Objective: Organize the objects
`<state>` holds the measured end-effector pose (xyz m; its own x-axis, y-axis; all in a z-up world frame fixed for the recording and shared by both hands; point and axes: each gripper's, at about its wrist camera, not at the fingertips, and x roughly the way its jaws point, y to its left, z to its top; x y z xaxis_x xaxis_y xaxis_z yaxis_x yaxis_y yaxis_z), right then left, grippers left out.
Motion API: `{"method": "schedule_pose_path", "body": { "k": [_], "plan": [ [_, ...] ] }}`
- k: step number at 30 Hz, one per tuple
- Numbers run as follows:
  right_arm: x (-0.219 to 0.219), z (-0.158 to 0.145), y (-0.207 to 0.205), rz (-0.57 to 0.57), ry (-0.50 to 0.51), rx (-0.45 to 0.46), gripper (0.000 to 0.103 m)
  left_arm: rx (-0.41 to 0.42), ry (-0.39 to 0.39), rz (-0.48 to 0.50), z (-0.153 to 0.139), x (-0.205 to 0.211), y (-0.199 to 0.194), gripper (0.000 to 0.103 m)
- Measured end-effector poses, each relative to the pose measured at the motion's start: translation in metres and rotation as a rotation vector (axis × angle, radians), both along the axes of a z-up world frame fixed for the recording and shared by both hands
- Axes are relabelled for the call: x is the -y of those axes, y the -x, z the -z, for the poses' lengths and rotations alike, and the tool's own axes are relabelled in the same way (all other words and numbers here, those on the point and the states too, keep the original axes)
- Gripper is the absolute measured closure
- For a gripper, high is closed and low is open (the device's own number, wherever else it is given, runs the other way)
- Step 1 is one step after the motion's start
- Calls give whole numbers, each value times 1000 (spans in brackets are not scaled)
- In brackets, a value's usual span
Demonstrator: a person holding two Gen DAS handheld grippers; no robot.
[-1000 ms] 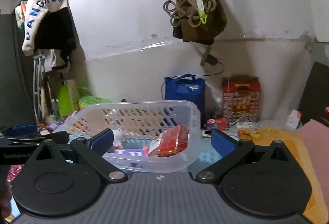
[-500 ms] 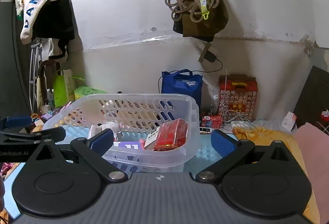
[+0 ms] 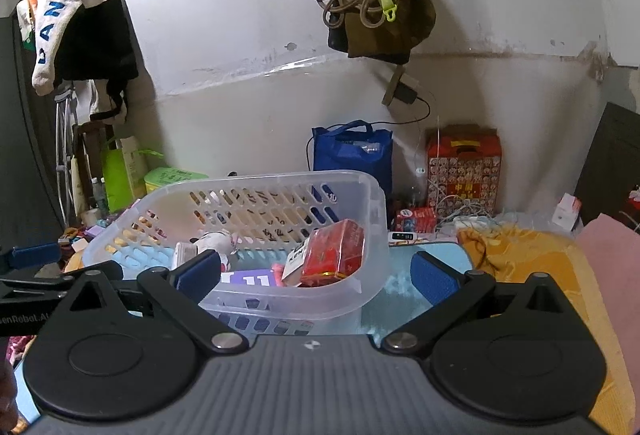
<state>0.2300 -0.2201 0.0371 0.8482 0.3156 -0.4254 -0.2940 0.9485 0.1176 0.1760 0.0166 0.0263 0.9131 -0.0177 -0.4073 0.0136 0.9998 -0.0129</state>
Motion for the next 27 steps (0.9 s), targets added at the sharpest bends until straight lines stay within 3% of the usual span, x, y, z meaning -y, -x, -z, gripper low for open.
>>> {"method": "schedule_pose_path", "body": {
  "k": [11,27],
  "plan": [
    [3,7,-6,21,9,-53,0,-6,-13,-4,2,4,-1,0],
    [-3,8,-2,-17,21,-46,0,-14,-17,-1,3,5,0,0]
  ]
}}
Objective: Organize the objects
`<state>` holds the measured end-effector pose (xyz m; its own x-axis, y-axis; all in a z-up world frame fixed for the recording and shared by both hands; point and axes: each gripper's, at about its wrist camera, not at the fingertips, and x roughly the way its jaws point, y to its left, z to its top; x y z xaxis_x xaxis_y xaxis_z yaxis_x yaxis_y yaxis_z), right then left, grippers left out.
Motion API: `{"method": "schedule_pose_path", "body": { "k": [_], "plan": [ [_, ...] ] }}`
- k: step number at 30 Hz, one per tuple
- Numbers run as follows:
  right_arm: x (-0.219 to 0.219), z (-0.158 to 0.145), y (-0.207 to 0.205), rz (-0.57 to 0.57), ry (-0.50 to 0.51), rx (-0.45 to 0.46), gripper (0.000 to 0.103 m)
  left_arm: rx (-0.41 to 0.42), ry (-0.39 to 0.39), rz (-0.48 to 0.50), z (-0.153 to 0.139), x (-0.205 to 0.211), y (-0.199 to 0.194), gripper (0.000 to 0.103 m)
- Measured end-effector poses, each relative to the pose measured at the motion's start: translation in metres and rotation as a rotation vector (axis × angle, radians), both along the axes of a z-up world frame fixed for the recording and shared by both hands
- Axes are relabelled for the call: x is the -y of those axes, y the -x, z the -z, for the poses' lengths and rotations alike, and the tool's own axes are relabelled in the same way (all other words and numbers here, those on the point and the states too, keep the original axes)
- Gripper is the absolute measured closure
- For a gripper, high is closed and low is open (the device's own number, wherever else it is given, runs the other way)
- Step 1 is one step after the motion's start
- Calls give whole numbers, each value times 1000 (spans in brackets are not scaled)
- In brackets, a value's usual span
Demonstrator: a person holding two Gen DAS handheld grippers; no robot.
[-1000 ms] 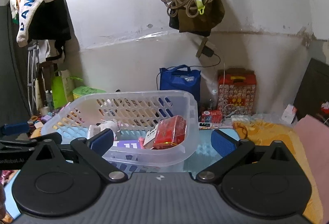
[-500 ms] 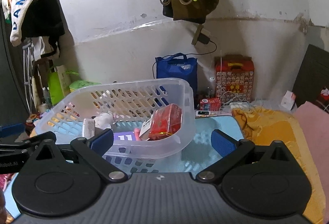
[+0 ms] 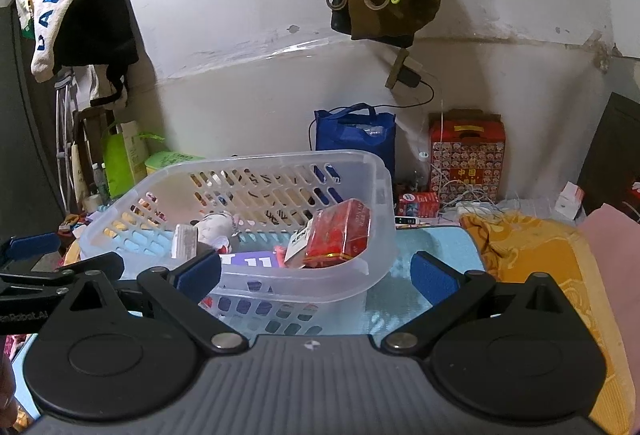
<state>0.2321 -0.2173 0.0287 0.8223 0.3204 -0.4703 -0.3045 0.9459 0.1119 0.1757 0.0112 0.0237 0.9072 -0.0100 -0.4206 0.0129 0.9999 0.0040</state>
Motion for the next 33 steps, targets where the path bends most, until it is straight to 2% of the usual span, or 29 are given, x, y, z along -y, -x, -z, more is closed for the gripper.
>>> {"method": "schedule_pose_path", "body": {
  "k": [29,33],
  "plan": [
    [-9,3,2,-36,47,8,0,-25,-1,-2,4,-6,-3,0],
    [-10,3,3,-36,50,11,0,1,-7,-9,3,-6,1,0]
  ]
}}
